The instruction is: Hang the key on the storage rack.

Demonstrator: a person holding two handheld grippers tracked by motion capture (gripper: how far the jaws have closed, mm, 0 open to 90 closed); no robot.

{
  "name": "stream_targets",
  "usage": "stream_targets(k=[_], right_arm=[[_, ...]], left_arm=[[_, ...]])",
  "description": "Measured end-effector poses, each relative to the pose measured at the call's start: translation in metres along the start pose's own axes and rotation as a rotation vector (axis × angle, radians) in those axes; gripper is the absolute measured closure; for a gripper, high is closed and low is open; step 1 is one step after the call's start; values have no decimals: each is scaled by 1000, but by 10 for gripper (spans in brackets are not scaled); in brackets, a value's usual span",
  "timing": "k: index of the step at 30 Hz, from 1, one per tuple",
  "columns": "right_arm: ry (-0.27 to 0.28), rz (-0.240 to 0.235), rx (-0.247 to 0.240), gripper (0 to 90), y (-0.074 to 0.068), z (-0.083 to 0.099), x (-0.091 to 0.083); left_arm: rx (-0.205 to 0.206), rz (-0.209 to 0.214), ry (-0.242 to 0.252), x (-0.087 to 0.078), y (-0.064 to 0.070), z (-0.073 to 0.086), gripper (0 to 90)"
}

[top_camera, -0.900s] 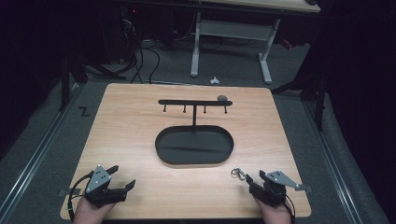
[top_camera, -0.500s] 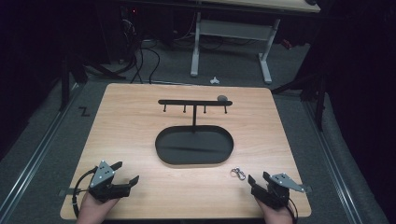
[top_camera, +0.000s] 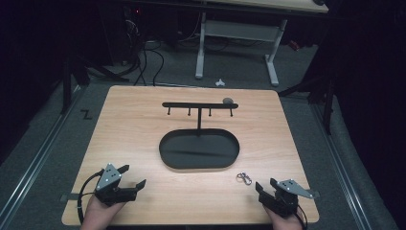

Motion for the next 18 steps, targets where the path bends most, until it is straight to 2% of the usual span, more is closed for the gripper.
stream_targets(k=[9,18], right_arm=[[-51,-15,-7,394,-2,0,1],[-52,-11,-6,429,1,0,2]], left_arm=[[-3,1,3,3,0,-1,152],[0,9,-19,5,2,1,148]])
Point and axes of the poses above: each handheld gripper's, and its own axes: x roughly forward along the jaws, z roughly out of its underside, y roughly to its right, the point moved 1 cm from there along x, roughly forward along the jaws, and after that the axes turned 8 degrees about z, right-handed, at the moved point
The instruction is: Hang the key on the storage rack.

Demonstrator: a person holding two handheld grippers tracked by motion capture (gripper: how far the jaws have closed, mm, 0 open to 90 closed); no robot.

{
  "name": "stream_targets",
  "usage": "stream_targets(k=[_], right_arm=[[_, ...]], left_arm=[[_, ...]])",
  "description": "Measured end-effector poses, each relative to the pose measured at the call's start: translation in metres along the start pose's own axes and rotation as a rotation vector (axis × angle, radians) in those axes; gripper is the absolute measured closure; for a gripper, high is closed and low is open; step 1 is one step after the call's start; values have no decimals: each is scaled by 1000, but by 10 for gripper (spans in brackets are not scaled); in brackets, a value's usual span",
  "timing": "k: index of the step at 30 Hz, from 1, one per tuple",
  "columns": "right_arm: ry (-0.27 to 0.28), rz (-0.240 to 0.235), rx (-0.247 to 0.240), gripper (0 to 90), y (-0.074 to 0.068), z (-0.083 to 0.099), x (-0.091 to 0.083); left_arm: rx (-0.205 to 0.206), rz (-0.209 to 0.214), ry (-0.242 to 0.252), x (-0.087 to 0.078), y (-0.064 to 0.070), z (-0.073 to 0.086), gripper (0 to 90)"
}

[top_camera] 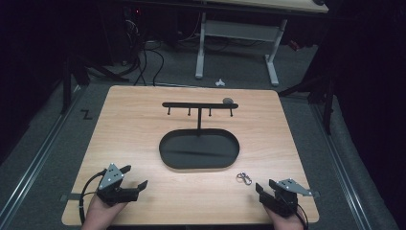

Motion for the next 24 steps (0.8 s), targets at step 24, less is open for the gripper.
stream_targets(k=[24], right_arm=[[-130,83,-65,309,-1,-8,14]], left_arm=[[-15,7,-10,-1,-3,1,133]])
Point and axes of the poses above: each handheld gripper's, and its own axes: x roughly forward along the jaws, z roughly out of its underside, y roughly to its right, the point moved 1 cm from there along x, roughly forward along the jaws, and after that the axes turned 8 degrees about z, right-handed, at the moved point
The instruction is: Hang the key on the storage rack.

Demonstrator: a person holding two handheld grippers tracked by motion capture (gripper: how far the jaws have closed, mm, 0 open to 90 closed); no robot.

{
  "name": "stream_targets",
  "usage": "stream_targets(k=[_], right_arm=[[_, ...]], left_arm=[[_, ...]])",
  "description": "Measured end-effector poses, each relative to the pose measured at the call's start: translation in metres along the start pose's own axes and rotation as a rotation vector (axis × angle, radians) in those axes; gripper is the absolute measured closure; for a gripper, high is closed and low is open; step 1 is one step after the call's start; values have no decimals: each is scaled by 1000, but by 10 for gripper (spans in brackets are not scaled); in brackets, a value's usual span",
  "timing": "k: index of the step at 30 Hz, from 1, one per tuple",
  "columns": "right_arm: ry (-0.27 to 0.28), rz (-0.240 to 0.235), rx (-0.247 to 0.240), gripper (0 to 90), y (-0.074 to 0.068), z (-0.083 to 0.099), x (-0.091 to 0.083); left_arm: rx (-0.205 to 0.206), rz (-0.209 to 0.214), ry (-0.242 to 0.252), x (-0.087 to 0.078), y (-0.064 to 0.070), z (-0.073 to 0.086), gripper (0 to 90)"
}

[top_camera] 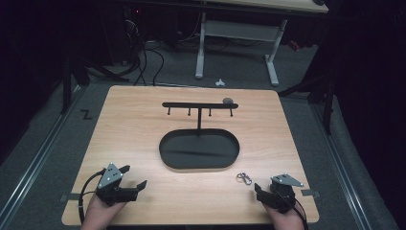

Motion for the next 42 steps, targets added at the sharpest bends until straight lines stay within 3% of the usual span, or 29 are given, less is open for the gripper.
stream_targets(k=[5,8,12,16,24,26,29,34,42], right_arm=[[-46,18,-12,347,1,-4,2],[-100,15,-38,345,2,-12,0],[-161,6,-35,349,6,-16,1],[-188,21,-56,362,8,-18,0],[-278,6,-119,397,7,-28,2],[-338,-27,-126,409,5,-31,4],[-373,-31,-141,414,4,-34,5],[-411,-26,-192,415,-1,-42,6],[-467,-41,-226,420,-6,-54,5]], left_arm=[[0,2,1,0,0,0,133],[-2,4,11,-1,0,-1,133],[-3,20,37,-4,-1,-2,133],[-9,21,40,-3,-2,-2,133],[-11,27,48,-4,-2,-3,133],[-11,31,44,-4,-2,-3,133],[-11,37,41,-4,-2,-3,133],[-14,38,42,-3,-3,-3,133],[-17,37,48,-4,-3,-3,133]])
Point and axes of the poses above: each handheld gripper's, and its own axes: x roughly forward along the jaws, z roughly out of its underside, y roughly to its right, the point moved 1 cm from there along x, roughly forward along the jaws, and after that the axes turned 8 degrees about z, right-handed, at the moved point
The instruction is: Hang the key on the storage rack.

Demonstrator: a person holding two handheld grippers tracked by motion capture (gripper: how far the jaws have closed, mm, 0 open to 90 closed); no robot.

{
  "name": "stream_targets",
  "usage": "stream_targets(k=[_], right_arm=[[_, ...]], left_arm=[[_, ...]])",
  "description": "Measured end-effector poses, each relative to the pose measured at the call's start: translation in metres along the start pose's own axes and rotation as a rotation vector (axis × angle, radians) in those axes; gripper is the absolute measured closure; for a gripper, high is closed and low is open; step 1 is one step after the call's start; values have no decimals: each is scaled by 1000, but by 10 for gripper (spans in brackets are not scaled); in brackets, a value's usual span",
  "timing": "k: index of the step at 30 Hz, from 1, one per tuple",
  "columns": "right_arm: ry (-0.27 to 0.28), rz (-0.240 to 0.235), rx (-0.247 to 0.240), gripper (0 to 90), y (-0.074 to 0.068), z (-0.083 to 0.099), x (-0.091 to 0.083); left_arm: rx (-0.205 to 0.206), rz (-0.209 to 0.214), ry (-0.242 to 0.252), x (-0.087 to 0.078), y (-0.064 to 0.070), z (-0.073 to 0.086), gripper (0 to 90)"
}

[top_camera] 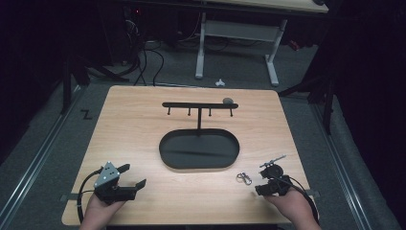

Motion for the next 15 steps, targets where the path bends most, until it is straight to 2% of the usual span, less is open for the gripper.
stream_targets(k=[3,4,6,8,10,12,15], right_arm=[[-17,-13,-6,421,1,-3,-1],[-41,-17,-21,419,0,-7,-2],[-54,-18,-33,416,0,-9,-2],[-67,-51,-45,401,-1,-14,-1],[-75,-39,-55,398,-2,-16,-1],[-80,-34,-92,389,-6,-21,1],[-85,-35,-109,386,-11,-26,2]], left_arm=[[1,1,-1,0,0,0,133],[0,1,-1,0,0,0,133],[0,2,-1,0,0,0,133],[0,3,-1,0,0,0,133],[2,3,-3,1,0,0,133],[2,5,-5,1,0,0,133],[2,4,-5,1,0,0,133]])
Point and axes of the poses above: each handheld gripper's, and its own axes: x roughly forward along the jaws, z roughly out of its underside, y roughly to its right, the point moved 1 cm from there along x, roughly forward along the jaws, and after that the axes turned 8 degrees about z, right-handed, at the moved point
